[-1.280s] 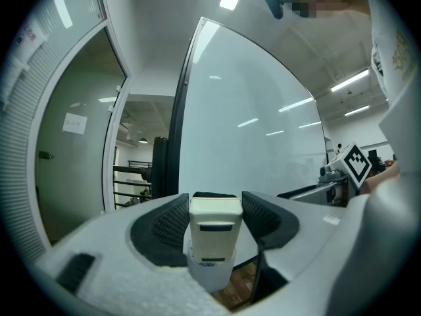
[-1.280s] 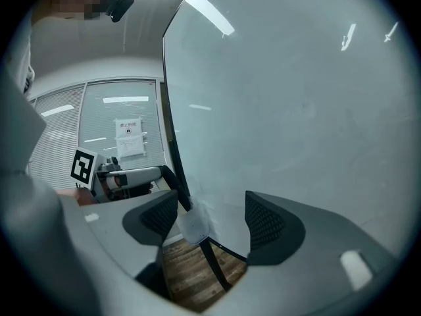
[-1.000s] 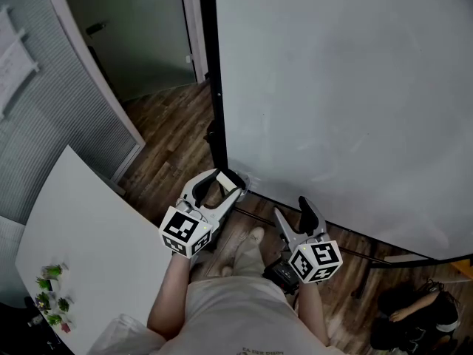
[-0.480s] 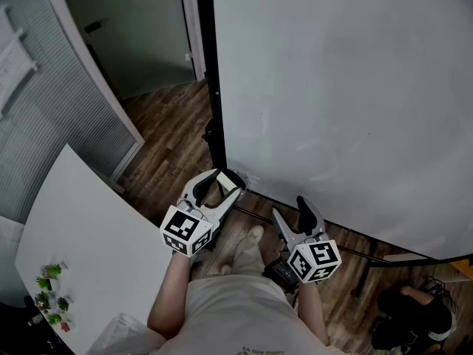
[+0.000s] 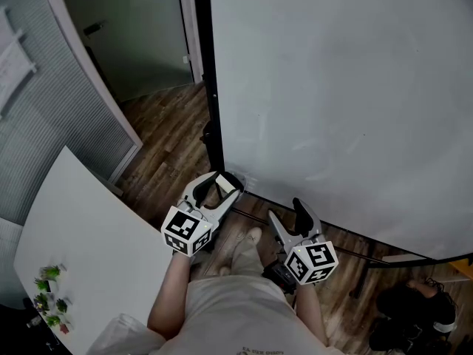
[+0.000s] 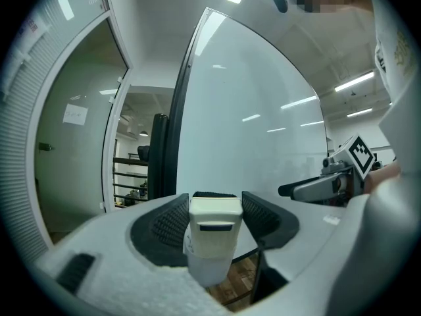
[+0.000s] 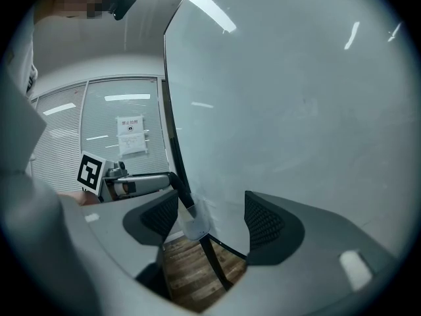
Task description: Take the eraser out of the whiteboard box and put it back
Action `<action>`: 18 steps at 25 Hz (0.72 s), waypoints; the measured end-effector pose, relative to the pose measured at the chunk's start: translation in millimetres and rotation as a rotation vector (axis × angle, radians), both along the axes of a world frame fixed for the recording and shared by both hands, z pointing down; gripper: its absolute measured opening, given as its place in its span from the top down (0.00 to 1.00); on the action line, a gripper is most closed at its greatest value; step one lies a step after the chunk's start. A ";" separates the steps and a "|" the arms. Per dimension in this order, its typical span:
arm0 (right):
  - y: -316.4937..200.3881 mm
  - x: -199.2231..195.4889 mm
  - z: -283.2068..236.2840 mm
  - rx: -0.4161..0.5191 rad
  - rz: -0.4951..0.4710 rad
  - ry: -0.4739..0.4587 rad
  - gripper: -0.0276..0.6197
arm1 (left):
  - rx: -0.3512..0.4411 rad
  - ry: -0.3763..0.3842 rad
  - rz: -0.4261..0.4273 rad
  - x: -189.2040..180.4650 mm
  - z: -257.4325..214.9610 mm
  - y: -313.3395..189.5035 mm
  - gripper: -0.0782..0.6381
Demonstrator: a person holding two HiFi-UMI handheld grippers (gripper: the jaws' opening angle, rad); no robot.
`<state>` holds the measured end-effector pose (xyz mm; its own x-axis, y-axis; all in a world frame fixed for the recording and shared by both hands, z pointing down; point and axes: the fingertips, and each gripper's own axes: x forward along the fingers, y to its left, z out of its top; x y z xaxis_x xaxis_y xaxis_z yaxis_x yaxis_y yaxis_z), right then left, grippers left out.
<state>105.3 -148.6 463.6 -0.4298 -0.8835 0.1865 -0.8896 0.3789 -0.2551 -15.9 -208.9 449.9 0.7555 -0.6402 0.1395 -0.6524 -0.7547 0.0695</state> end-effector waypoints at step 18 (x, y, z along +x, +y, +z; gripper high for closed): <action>3.2 -0.8 6.7 -0.016 -0.008 0.000 0.47 | -0.022 -0.037 -0.011 0.1 16.3 -0.9 0.54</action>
